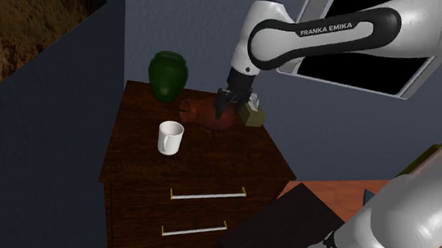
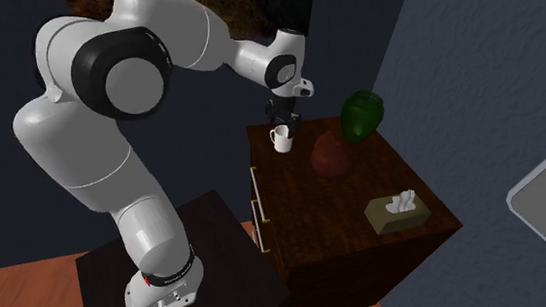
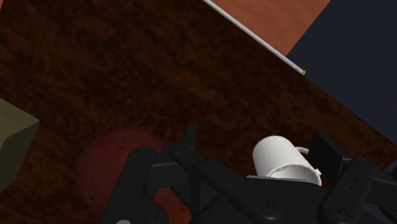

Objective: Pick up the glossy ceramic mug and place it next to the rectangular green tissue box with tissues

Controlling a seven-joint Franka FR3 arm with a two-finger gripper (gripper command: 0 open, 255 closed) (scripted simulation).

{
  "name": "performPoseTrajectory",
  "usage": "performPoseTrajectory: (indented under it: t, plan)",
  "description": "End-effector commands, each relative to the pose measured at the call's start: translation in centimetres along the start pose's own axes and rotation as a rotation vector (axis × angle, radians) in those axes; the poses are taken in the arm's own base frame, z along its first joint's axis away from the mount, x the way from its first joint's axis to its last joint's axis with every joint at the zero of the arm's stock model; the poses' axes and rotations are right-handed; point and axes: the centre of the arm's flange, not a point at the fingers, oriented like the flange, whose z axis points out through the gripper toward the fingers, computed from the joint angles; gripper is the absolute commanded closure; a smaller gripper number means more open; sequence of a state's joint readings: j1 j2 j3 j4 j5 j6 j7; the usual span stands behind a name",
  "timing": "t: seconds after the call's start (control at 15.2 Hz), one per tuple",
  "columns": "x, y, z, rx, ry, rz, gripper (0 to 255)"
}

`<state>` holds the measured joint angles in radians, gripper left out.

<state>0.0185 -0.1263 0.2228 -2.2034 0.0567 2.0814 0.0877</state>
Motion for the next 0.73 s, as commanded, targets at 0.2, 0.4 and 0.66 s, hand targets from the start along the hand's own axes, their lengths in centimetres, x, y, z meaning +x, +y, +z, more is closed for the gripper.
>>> performPoseTrajectory:
  t: [0.2, 0.4, 0.66]
  plan:
    - [5.3, -2.0, 4.1, 0.01, -0.013, 0.008, 0]
    - [8.4, -3.1, 6.4, 0.016, -0.021, 0.013, 0]
    - [12.5, -4.5, 9.6, 0.024, -0.031, 0.02, 0]
